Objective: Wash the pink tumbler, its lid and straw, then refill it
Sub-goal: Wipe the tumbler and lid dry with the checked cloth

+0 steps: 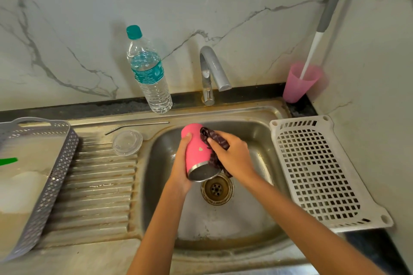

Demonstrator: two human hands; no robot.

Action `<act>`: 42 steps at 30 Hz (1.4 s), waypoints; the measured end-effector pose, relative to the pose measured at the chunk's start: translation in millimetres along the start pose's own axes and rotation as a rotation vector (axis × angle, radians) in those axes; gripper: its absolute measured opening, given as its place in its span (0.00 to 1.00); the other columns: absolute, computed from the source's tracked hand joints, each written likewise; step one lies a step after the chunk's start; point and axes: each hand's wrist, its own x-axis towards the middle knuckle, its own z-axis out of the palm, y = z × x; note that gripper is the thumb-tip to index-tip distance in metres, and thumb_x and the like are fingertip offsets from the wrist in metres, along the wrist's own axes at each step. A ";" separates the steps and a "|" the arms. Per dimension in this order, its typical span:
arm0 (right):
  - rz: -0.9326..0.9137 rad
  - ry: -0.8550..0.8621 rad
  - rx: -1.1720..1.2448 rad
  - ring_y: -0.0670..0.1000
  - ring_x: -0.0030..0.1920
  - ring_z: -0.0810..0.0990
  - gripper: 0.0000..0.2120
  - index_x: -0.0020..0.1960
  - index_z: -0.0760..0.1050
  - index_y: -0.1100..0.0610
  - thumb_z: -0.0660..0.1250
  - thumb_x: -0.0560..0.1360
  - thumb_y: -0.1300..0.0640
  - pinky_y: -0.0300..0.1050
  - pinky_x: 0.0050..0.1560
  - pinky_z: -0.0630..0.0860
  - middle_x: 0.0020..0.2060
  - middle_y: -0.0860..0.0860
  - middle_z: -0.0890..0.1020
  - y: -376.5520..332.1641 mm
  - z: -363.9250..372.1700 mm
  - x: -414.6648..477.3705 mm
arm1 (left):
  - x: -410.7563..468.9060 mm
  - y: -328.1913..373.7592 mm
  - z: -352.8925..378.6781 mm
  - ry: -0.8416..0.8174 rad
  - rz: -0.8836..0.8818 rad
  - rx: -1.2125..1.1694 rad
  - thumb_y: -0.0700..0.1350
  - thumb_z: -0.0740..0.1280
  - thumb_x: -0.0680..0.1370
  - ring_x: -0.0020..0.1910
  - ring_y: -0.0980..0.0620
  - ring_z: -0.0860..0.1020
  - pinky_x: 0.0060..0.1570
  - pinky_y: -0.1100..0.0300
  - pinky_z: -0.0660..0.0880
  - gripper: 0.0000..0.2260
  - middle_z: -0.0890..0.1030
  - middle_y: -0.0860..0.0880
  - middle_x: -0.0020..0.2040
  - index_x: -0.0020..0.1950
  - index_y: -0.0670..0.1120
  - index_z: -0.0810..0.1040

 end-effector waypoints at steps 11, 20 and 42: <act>-0.183 0.083 -0.145 0.46 0.53 0.78 0.13 0.62 0.72 0.51 0.66 0.77 0.57 0.38 0.53 0.73 0.53 0.48 0.80 1.3 -8.3 8.8 | 10.3 24.4 -1.8 0.027 0.239 0.995 0.57 0.79 0.62 0.50 0.49 0.82 0.49 0.50 0.82 0.37 0.80 0.49 0.56 0.67 0.52 0.68; -0.056 -0.175 -0.142 0.50 0.61 0.76 0.16 0.65 0.75 0.51 0.65 0.78 0.52 0.45 0.62 0.72 0.59 0.49 0.80 -5.6 -25.4 41.0 | 8.1 32.4 -6.9 -0.059 0.587 1.270 0.46 0.81 0.64 0.56 0.59 0.75 0.50 0.65 0.73 0.38 0.74 0.60 0.60 0.69 0.58 0.65; -0.484 0.126 -0.504 0.55 0.53 0.78 0.18 0.55 0.81 0.51 0.77 0.66 0.60 0.50 0.44 0.81 0.56 0.50 0.80 1.7 0.5 6.6 | 12.9 26.6 2.5 0.173 0.506 1.413 0.53 0.79 0.65 0.54 0.48 0.79 0.51 0.58 0.74 0.32 0.80 0.50 0.56 0.67 0.51 0.72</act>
